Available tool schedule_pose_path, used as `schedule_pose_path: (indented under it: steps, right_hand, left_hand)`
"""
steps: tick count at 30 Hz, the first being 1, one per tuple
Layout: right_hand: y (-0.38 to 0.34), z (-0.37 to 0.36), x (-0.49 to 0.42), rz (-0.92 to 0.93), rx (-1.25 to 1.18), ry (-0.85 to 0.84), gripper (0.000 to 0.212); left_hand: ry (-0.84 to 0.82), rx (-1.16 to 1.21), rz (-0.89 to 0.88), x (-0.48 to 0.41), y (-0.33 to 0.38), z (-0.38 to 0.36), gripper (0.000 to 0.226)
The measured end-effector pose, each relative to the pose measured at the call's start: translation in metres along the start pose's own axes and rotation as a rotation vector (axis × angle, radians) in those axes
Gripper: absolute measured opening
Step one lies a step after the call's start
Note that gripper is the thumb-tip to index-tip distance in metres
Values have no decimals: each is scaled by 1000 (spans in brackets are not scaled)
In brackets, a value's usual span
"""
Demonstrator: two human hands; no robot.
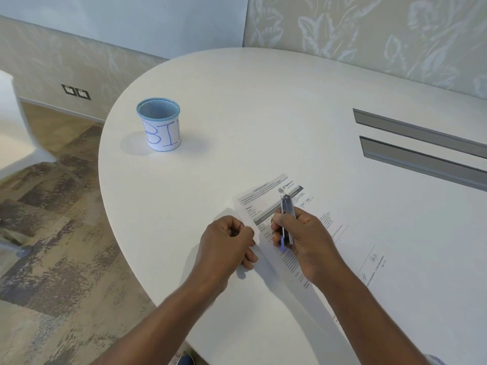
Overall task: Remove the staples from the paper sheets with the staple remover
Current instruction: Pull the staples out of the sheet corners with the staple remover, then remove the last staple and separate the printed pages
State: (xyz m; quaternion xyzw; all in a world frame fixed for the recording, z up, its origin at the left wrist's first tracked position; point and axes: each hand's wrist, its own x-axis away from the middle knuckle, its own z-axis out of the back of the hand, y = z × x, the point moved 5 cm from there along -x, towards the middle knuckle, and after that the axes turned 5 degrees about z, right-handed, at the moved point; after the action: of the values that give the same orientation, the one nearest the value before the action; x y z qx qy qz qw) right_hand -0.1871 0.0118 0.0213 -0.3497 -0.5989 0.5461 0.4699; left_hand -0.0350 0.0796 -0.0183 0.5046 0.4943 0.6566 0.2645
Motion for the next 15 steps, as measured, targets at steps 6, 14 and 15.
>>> schedule_pose_path:
  steps: [6, 14, 15]
  right_hand:
    - [-2, -12, -7, -27, -2, -52, 39]
    - [-13, -37, -20, -38, -20, -141, 32]
    - [-19, -41, -24, -32, -22, -157, 27]
  left_hand:
    - [66, -28, 7, -8, 11, 18, 19]
    - [164, -227, -105, -42, 33, 44, 14]
    - [188, -241, -114, -46, 36, 50, 15]
